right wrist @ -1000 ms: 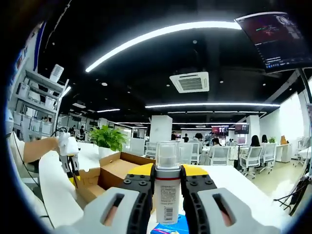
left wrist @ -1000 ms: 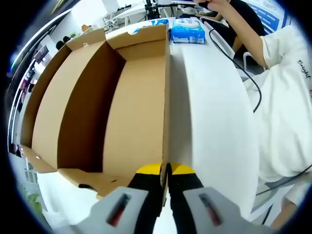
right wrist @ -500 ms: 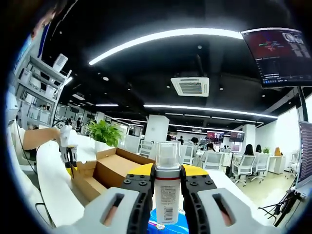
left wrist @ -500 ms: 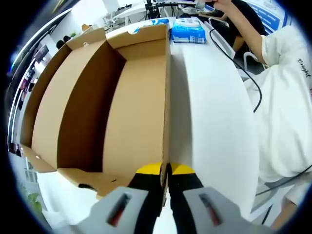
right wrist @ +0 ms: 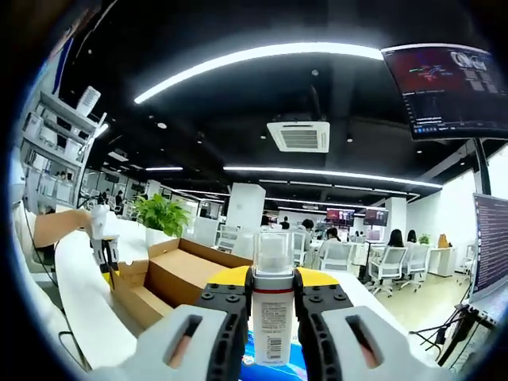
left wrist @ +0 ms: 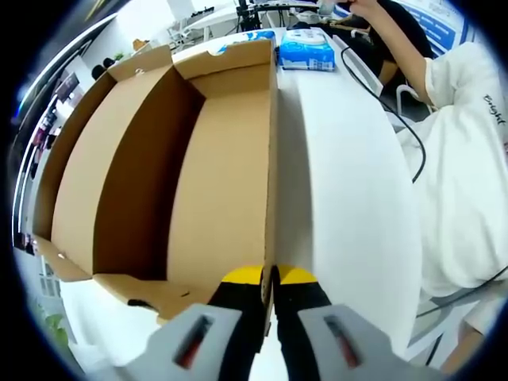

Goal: Operate the shoe box by opening the lid, removing the specified soft item, and placing it in the target area until the item is outside and the box remains undamaged.

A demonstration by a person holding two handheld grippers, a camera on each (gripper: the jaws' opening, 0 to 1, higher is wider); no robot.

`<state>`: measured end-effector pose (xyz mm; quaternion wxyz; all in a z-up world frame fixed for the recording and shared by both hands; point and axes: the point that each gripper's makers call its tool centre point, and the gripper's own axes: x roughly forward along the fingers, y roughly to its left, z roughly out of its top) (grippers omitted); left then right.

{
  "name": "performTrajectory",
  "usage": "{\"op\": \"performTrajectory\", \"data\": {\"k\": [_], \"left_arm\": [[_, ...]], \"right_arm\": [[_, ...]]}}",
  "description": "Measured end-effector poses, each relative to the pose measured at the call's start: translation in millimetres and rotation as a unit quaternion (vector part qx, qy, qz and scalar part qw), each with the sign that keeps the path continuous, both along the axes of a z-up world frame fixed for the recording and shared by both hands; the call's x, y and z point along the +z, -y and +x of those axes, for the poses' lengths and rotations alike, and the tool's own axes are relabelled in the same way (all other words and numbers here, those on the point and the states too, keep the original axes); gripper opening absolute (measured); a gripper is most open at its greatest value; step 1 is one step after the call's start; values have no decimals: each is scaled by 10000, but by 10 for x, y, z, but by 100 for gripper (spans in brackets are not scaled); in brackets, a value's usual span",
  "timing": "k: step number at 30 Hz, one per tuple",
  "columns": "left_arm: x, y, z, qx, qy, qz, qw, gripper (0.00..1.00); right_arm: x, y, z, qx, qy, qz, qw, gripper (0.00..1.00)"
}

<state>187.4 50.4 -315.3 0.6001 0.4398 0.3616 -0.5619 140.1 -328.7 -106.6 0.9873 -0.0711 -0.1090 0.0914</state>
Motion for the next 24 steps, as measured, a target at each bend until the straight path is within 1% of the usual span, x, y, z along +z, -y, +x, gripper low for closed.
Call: {"op": "performTrajectory", "data": {"k": [2, 4, 5, 7, 9, 11, 13, 15, 17, 19, 20, 21, 22, 24], "left_arm": [[2, 0, 12, -1, -2, 3, 10000, 3], [4, 1, 26, 2, 12, -7, 10000, 3], [4, 1, 31, -4, 23, -8, 10000, 3], [4, 3, 27, -6, 38, -16, 10000, 3], [4, 7, 77, 2, 18, -6, 10000, 3], [2, 5, 94, 16, -9, 17, 10000, 3], [1, 5, 122, 18, -14, 24, 10000, 3], [1, 8, 154, 16, -3, 14, 10000, 3], [1, 11, 187, 20, -6, 6, 10000, 3], [0, 15, 205, 22, -16, 11, 10000, 3], [-1, 16, 223, 33, -40, 21, 10000, 3], [-2, 17, 234, 43, -53, 27, 10000, 3], [-2, 17, 236, 46, -59, 31, 10000, 3], [-4, 16, 236, 55, -53, 33, 10000, 3]], "right_arm": [[23, 24, -32, -7, 53, -48, 10000, 20], [10, 102, -67, -216, 36, -406, 9989, 20], [-16, 140, -93, -308, -28, -513, 9982, 20], [-29, 239, -151, -414, -72, -289, 9987, 20], [-35, 325, -199, -369, -119, -79, 9992, 20], [11, 427, -240, -439, 62, 67, 9990, 20], [-3, 510, -257, -491, 73, 119, 9987, 20], [-66, 626, -260, -633, 52, 38, 9980, 20], [-129, 749, -278, -747, 51, 138, 9971, 20], [-167, 802, -291, -748, 83, 154, 9970, 20], [-193, 864, -292, -775, 115, 251, 9966, 20], [-223, 918, -287, -834, 101, 370, 9958, 20], [-257, 957, -276, -856, 87, 412, 9954, 20], [-356, 1018, -246, -900, 39, 409, 9951, 20]]}}
